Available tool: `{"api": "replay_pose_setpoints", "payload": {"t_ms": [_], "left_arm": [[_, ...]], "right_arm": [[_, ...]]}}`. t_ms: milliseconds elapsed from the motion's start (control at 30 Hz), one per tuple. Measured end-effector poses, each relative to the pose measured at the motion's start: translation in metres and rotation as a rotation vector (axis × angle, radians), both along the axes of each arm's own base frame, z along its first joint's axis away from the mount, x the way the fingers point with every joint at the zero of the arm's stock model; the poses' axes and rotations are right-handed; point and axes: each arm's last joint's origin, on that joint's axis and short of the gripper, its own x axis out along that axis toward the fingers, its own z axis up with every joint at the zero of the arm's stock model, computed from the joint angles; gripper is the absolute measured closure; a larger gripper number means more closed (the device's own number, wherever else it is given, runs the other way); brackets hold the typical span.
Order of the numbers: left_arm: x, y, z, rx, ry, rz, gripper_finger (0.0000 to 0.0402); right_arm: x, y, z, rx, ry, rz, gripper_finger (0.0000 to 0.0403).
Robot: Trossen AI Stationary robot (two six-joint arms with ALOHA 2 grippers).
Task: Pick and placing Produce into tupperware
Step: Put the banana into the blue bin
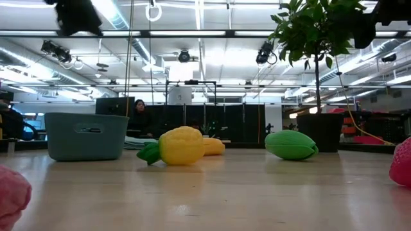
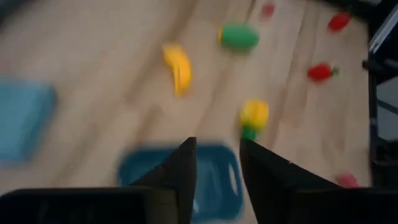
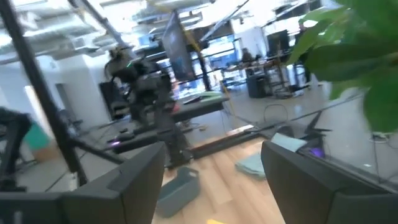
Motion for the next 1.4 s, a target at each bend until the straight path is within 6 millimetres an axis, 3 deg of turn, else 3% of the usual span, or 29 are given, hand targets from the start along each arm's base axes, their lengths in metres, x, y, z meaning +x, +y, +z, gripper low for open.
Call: {"api": "replay_pose_setpoints", "payload": {"t_ms": [100, 267, 567, 700, 800, 933, 1133, 1400], "left_arm": [[0.009, -0.006, -0.007, -0.047, 0.046, -0.001, 0.0237], [0.034, -0.007, -0.019, 0.109, 0.082, -0.076, 0.0197], [0.089, 0.021, -0.042, 0.201, 0.06, -0.01, 0.0179], [0.109, 0.034, -0.039, 0.106, -0.086, 0.028, 0.0193], [0.113, 0.043, -0.035, 0.044, -0.135, -0.011, 0.0203], [0.111, 0.053, -0.039, -0.003, -0.089, -0.038, 0.0206], [0.11, 0.057, -0.051, 0.072, 0.019, -0.107, 0.0184], [0.137, 0.06, -0.077, 0.084, 0.027, -0.104, 0.0162]], "right_arm": [[-0.001, -0.003, 0.0, -0.02, 0.017, -0.098, 0.0128], [-0.001, -0.003, 0.001, -0.087, 0.031, -0.125, 0.0128], [0.015, 0.003, 0.006, -0.121, 0.1, -0.087, 0.0131], [0.034, 0.01, 0.017, -0.139, 0.187, -0.044, 0.0131], [0.055, 0.017, 0.022, -0.123, 0.272, -0.02, 0.0132], [0.081, 0.022, 0.024, -0.017, 0.417, -0.048, 0.0133], [0.118, 0.022, 0.025, 0.031, 0.566, -0.132, 0.0133], [0.143, 0.012, 0.039, 0.037, 0.582, -0.203, 0.0135]]}}
